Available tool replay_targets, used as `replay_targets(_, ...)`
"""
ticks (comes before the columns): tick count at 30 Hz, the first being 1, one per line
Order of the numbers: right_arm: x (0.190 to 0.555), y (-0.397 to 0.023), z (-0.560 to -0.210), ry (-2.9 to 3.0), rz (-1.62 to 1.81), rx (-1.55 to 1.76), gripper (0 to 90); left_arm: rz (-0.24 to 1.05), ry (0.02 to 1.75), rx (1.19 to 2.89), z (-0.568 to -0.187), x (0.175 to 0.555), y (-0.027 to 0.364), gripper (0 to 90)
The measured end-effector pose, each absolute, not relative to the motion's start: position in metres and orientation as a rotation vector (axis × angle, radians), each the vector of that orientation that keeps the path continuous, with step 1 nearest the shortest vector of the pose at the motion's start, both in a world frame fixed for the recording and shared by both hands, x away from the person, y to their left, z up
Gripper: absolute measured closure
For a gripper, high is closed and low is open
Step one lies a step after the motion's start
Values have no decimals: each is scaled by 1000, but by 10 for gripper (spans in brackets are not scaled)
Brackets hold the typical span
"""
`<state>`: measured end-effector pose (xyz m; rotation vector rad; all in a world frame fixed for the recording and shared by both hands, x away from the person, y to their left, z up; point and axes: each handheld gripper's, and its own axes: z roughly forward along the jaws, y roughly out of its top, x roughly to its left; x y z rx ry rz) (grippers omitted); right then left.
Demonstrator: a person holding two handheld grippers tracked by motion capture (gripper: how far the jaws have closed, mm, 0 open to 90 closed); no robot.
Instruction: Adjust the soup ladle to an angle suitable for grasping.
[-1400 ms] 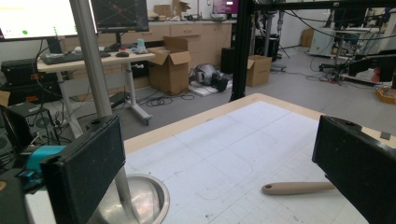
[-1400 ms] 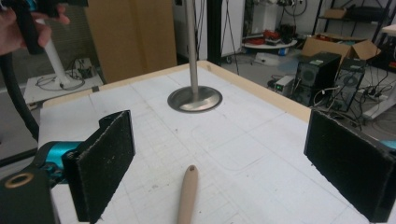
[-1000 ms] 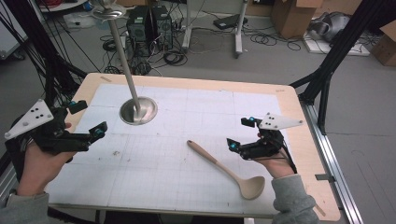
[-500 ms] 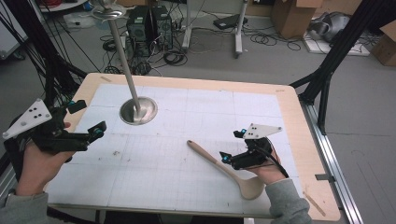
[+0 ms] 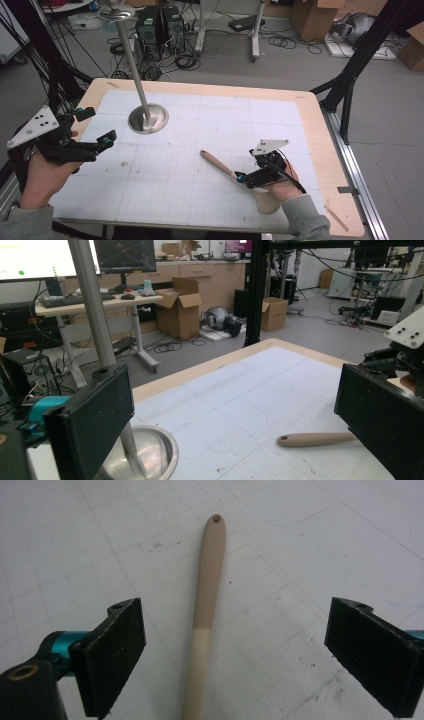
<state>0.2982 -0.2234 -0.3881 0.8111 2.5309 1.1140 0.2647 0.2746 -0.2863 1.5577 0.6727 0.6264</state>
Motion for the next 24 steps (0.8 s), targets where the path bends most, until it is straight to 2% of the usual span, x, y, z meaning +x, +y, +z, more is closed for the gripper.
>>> replay_targets(3,299,-222,-390,2549,1088,811,127,626,674,1558,-287,265,274,29)
replay_targets(14,301,-213,-399,2615,937,816,176,624,678,1561,-288,265,274,29)
replay_targets(16,301,-211,-401,2644,908,810,233,623,678,1561,-288,265,274,29)
replay_targets(24,301,-205,-404,2689,850,811,348,621,680,1564,-289,264,274,29)
